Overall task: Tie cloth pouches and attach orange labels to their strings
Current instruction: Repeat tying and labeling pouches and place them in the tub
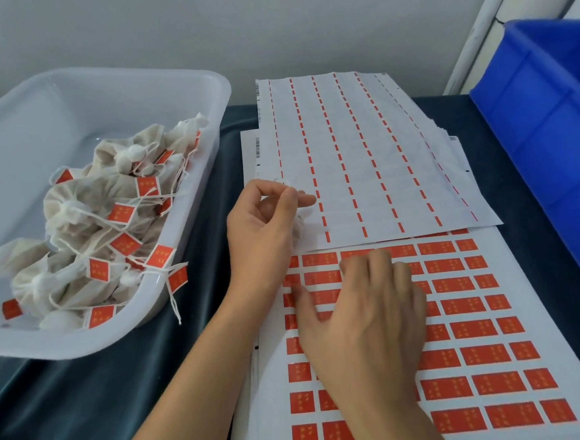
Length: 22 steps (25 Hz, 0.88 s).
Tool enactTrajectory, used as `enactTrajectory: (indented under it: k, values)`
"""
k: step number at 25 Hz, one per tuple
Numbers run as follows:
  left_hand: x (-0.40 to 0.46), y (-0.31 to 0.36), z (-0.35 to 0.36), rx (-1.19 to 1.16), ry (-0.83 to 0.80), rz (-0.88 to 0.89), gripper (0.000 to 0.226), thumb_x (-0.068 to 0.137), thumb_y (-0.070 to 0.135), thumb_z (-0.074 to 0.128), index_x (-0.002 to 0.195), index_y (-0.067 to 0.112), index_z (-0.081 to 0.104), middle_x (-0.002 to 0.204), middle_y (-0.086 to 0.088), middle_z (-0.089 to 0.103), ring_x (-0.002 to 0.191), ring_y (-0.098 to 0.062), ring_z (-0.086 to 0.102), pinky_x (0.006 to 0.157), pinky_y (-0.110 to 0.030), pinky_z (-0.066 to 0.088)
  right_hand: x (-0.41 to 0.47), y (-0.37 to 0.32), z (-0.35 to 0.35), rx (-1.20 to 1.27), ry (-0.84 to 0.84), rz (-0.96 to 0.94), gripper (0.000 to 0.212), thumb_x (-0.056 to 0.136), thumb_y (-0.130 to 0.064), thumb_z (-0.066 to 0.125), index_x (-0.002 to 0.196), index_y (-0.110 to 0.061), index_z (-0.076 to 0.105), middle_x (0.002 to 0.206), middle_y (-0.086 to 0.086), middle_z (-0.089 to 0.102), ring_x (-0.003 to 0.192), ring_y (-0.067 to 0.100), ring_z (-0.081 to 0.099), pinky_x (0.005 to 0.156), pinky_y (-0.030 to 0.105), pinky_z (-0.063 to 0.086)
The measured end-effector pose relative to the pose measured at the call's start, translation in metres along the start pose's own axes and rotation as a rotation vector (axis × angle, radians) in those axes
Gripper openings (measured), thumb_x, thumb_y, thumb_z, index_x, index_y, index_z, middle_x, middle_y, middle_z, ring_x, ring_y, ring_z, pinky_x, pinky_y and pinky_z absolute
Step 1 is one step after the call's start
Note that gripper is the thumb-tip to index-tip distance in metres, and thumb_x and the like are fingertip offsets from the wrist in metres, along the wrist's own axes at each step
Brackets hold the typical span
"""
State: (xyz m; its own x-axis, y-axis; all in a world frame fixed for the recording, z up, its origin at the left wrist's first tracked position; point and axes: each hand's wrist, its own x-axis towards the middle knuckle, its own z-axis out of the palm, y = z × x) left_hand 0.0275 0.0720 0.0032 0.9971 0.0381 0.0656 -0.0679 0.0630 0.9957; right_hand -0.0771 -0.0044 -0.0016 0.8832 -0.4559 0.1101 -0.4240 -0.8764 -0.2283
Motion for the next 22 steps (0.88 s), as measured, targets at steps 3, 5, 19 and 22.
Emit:
enactTrajectory:
  k: [3, 5, 19, 22]
  values:
    - [-0.002, -0.0002, 0.0023, 0.004, 0.0, -0.012, 0.011, 0.105, 0.022, 0.063, 0.1, 0.012, 0.063, 0.097, 0.009, 0.081, 0.098, -0.005, 0.076, 0.07, -0.006, 0.053, -0.0016, -0.0024, 0.0027, 0.01, -0.027, -0.013, 0.072, 0.083, -0.078, 0.047, 0.125, -0.021, 0.062, 0.128, 0.002, 0.064, 0.117, 0.024, 0.058, 0.103, 0.046, 0.049]
    - [-0.0027, -0.0009, 0.0034, 0.004, 0.008, -0.025, 0.011, 0.105, 0.022, 0.063, 0.1, 0.013, 0.064, 0.098, 0.009, 0.081, 0.097, -0.006, 0.077, 0.071, -0.008, 0.055, -0.0013, -0.002, 0.0032, 0.041, -0.01, -0.009, 0.069, 0.083, -0.075, 0.052, 0.124, -0.022, 0.065, 0.128, 0.002, 0.065, 0.116, 0.024, 0.06, 0.102, 0.046, 0.051]
    - [-0.0047, -0.0023, 0.0084, -0.022, 0.024, 0.0, 0.011, 0.104, 0.02, 0.063, 0.099, 0.01, 0.063, 0.094, 0.006, 0.082, 0.093, -0.008, 0.077, 0.071, -0.011, 0.055, -0.0087, -0.0064, 0.0022, 0.156, 0.071, 0.007, 0.059, 0.082, -0.06, 0.052, 0.113, -0.017, 0.077, 0.103, 0.0, 0.071, 0.093, 0.02, 0.064, 0.08, 0.044, 0.061]
    - [-0.0058, -0.0014, 0.0106, -0.028, 0.025, -0.003, 0.01, 0.104, 0.019, 0.063, 0.099, 0.01, 0.063, 0.093, 0.007, 0.082, 0.092, -0.007, 0.077, 0.07, -0.009, 0.054, -0.0088, -0.0054, 0.0025, 0.175, 0.104, 0.013, 0.051, 0.081, -0.057, 0.065, 0.109, -0.016, 0.078, 0.099, -0.001, 0.071, 0.088, 0.019, 0.064, 0.075, 0.042, 0.061]
